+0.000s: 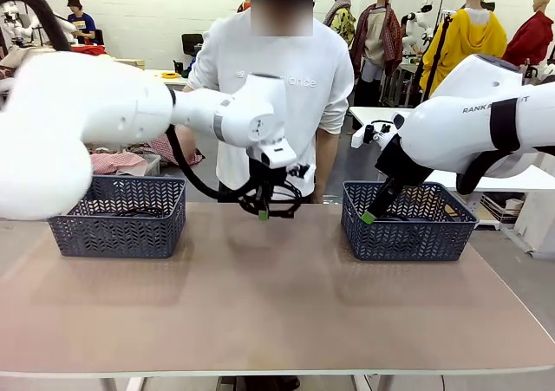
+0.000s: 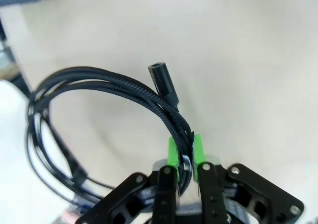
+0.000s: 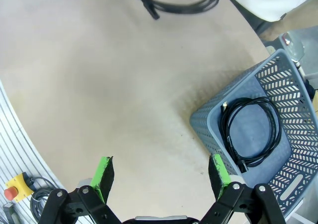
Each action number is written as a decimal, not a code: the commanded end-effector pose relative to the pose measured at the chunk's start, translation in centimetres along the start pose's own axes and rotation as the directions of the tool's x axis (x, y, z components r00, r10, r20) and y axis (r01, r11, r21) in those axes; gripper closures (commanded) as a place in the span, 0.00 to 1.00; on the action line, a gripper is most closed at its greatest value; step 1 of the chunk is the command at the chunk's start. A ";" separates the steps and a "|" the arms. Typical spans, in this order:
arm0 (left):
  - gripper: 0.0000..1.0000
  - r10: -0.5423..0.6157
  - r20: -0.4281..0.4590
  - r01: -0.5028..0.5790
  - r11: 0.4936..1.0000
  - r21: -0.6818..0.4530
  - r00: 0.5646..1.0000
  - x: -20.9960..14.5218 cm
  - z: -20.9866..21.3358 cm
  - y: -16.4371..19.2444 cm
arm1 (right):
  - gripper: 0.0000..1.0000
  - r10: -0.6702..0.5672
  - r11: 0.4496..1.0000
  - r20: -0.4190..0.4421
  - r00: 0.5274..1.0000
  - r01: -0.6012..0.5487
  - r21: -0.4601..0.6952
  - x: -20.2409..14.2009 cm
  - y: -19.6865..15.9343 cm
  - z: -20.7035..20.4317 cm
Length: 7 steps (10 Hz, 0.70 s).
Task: Organize the cables according to human instructions.
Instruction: Pick up a bundle of cables and place it in the basket indicated by the human.
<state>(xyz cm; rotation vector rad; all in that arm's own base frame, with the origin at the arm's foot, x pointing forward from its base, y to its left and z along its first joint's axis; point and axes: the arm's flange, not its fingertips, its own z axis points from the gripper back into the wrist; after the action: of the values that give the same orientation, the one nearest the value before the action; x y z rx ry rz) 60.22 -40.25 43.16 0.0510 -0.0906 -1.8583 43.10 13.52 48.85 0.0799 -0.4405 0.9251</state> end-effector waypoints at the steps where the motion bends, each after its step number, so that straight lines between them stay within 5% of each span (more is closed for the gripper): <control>1: 1.00 0.050 0.006 -0.050 0.998 0.041 0.999 -3.1 3.0 -3.5 | 0.00 -0.008 1.000 -0.009 1.000 0.008 -0.014 0.1 -0.2 0.1; 7: 1.00 0.204 0.028 -0.206 0.973 0.103 0.979 -17.1 11.4 -9.3 | 0.00 -0.008 1.000 -0.009 1.000 0.008 -0.014 0.1 -0.2 0.1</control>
<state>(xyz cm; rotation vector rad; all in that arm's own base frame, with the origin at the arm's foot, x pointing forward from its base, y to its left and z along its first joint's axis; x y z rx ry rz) 56.62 -22.18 54.59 0.1090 -0.1667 -1.6407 43.12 13.49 48.86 0.0799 -0.4405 0.9244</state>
